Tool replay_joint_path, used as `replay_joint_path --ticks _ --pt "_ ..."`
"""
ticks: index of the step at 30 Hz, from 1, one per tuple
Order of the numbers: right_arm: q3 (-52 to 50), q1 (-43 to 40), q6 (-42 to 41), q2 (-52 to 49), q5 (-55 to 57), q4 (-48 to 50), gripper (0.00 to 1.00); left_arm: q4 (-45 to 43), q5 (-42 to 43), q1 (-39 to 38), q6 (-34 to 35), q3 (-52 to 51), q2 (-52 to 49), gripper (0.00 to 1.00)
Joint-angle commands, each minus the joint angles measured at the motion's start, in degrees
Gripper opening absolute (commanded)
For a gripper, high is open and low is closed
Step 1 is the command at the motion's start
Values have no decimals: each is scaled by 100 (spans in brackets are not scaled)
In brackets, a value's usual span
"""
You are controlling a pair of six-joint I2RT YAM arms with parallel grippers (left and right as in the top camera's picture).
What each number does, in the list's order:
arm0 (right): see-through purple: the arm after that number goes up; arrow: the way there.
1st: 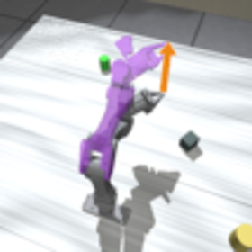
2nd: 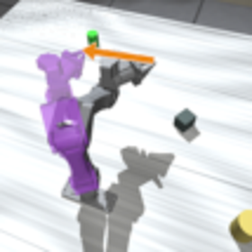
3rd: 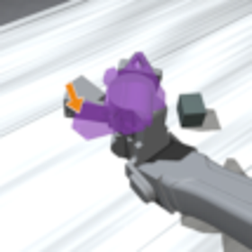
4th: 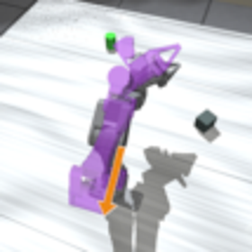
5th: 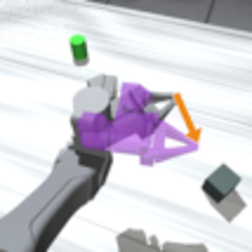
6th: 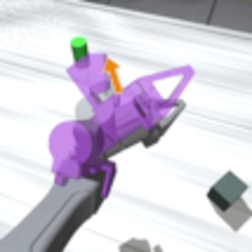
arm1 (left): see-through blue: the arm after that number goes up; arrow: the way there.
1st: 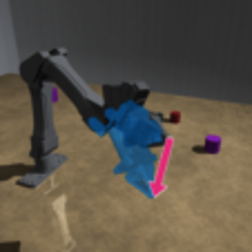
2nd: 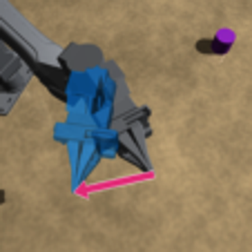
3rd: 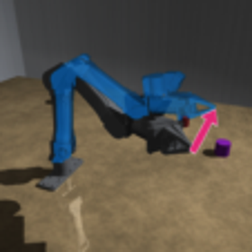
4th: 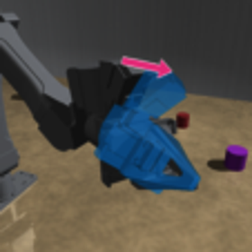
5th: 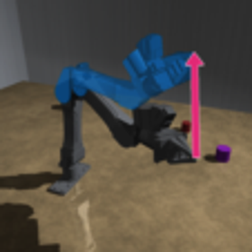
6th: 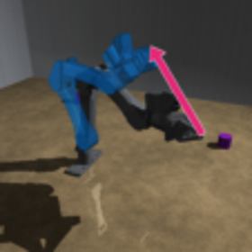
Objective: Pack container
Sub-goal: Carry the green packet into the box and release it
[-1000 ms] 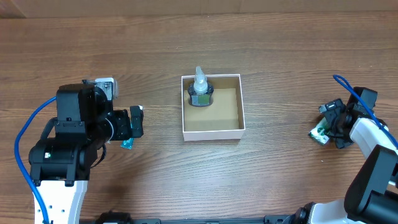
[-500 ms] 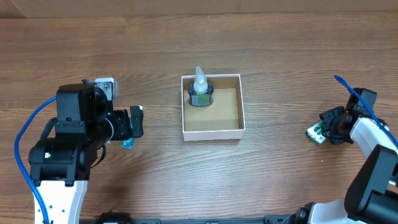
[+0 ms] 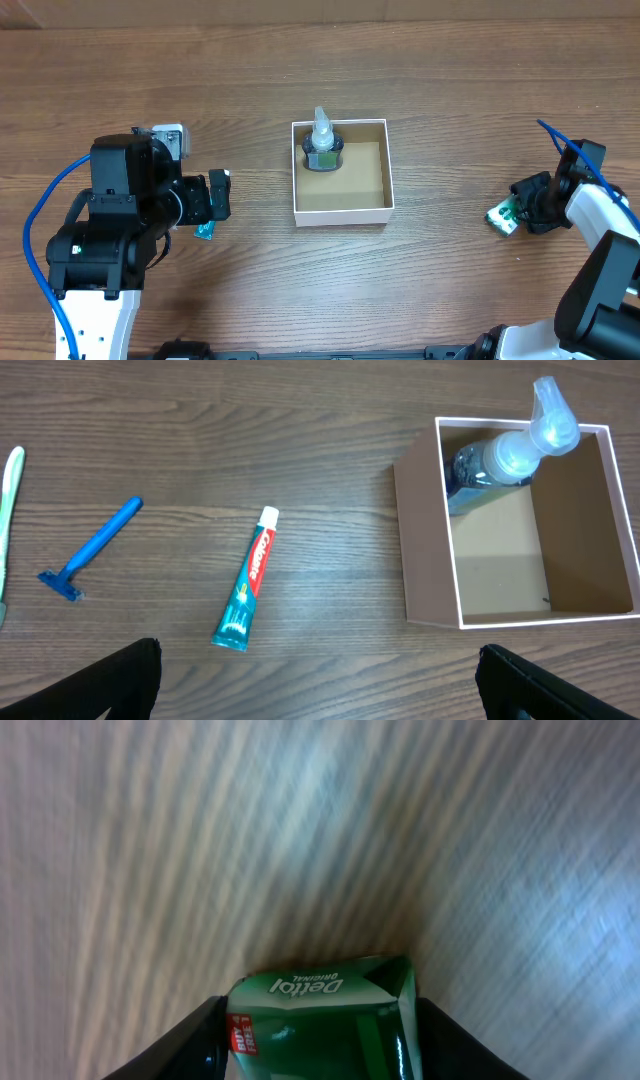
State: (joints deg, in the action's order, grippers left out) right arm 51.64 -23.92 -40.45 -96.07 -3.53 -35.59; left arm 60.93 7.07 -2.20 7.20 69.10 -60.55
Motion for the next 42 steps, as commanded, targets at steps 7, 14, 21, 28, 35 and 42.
replay_joint_path --ticks 7,14,21,28,35,42 --pt "2247 828 1167 588 -166 -1784 4 -22 0 35 74 133 -15 100" --pt "3329 2562 1978 1078 -39 -2124 4 -13 2 35 74 133 -15 100" --pt "3311 4166 1764 881 531 -1823 4 35 2 35 74 133 -15 100" --pt "3307 5031 1716 243 647 -1513 4 33 2 35 74 133 -15 100" --pt "3307 5261 1626 -317 643 -1517 4 35 2 35 74 133 -15 100" --pt "3309 5276 1646 -378 651 -1504 51 35 0 35 74 133 -15 100"
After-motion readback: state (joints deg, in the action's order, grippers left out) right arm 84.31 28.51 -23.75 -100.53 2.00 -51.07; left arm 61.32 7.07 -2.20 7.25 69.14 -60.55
